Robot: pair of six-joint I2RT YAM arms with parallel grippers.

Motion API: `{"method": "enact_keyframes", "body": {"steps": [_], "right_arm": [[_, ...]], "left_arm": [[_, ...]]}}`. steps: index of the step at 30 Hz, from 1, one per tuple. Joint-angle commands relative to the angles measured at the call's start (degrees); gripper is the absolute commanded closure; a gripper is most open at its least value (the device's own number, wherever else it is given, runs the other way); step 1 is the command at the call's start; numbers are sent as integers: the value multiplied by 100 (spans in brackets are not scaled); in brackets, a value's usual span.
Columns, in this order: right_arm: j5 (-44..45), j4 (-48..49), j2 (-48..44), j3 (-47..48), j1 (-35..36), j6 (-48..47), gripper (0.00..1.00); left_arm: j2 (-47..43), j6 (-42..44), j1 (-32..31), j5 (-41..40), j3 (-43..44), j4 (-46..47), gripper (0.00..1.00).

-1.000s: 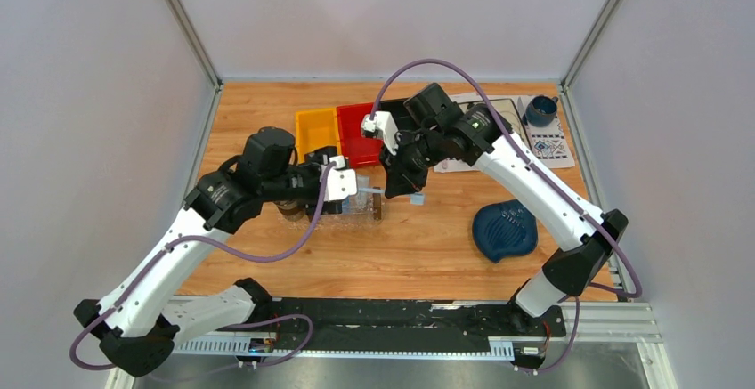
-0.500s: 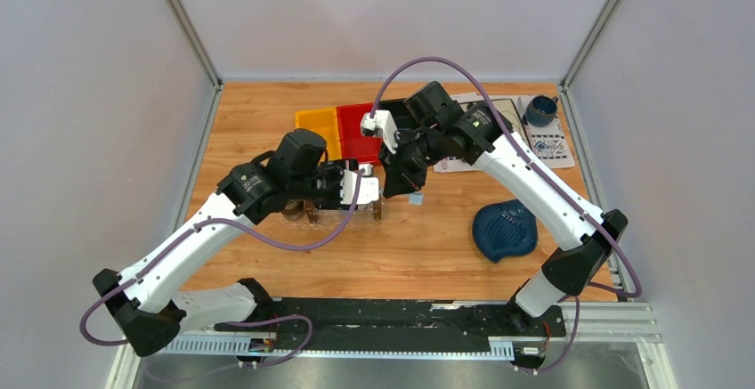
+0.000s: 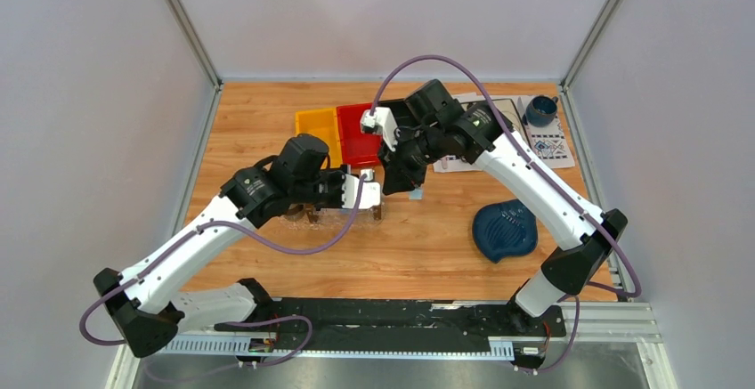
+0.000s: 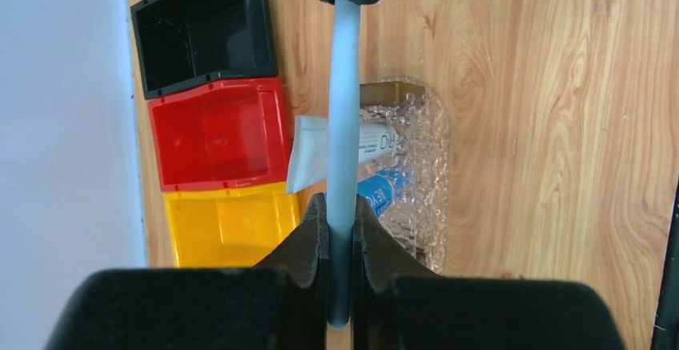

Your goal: Prepare toiletry sets of a toothbrush and toothpaste on the tray

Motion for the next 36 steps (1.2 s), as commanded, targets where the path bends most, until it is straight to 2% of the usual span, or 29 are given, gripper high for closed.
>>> {"method": "enact_keyframes", "body": {"steps": [1, 4, 7, 10, 13, 17, 22, 26, 31, 36], "right_arm": [[147, 116, -51, 401, 64, 77, 71], [367, 204, -156, 472, 38, 42, 58], [753, 423, -332, 585, -41, 103, 54], [973, 730, -560, 648, -216, 287, 50], [1166, 1205, -894, 517, -445, 524, 47], [1360, 1741, -1342, 209, -630, 700, 47], [1422, 2093, -1729, -11, -727, 858, 45], [1571, 2523, -2002, -336, -824, 1210, 43], [1493, 3578, -2319, -1073, -868, 1641, 34], [896, 4027, -2135, -1102, -868, 2229, 30]], "left_arm": [[-327, -163, -9, -163, -232, 385, 100], [-511, -242, -9, -233, -451, 525, 100], [-687, -408, -9, -303, -645, 683, 100], [-889, -672, 70, -339, -838, 964, 100], [-960, -1058, 377, 28, -866, 1140, 100], [-1013, -1699, 886, 346, -857, 1491, 100], [-1171, -2306, 1221, 575, -831, 1852, 100], [-1215, -3078, 1606, 610, -646, 2168, 100], [-1259, -4055, 1950, 759, -234, 2529, 100], [-1163, -5259, 2214, 1321, 66, 3012, 100]]}}
